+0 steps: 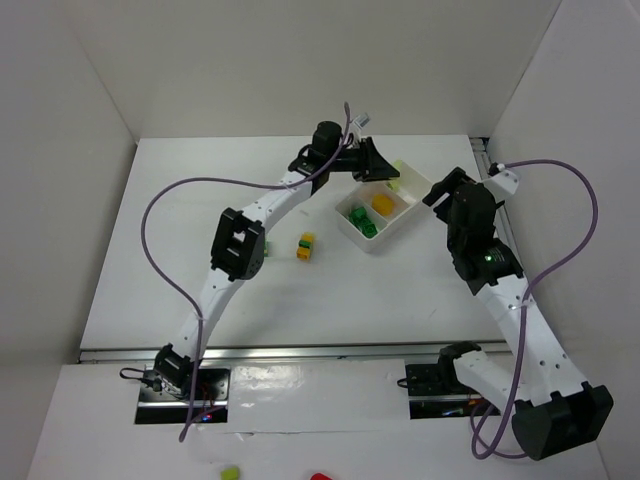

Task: Sort the legos into containers by color

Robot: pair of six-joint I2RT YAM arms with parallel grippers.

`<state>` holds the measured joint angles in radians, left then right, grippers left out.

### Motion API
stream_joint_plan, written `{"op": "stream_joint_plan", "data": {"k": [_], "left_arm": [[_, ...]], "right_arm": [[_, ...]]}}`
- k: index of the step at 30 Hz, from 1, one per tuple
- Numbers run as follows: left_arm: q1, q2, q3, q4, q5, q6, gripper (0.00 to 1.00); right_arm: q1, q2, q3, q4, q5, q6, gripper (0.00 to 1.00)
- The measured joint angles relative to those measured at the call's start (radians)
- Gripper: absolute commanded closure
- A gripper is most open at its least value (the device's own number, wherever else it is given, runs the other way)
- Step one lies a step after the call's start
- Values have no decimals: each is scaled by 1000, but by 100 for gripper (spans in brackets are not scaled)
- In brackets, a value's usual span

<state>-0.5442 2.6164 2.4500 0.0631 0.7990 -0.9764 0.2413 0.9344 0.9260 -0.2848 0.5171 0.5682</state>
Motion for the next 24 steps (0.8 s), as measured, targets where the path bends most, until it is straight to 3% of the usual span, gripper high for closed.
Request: {"op": "stream_joint_plan", "data": {"k": [13, 24], "left_arm": [[-95, 74, 52, 134, -318, 6, 100], [-121, 163, 76, 212, -449, 32, 99]], "right_arm": [[0, -25, -3, -17, -32, 29, 21], [0, -25, -3, -20, -39, 36, 21]]}}
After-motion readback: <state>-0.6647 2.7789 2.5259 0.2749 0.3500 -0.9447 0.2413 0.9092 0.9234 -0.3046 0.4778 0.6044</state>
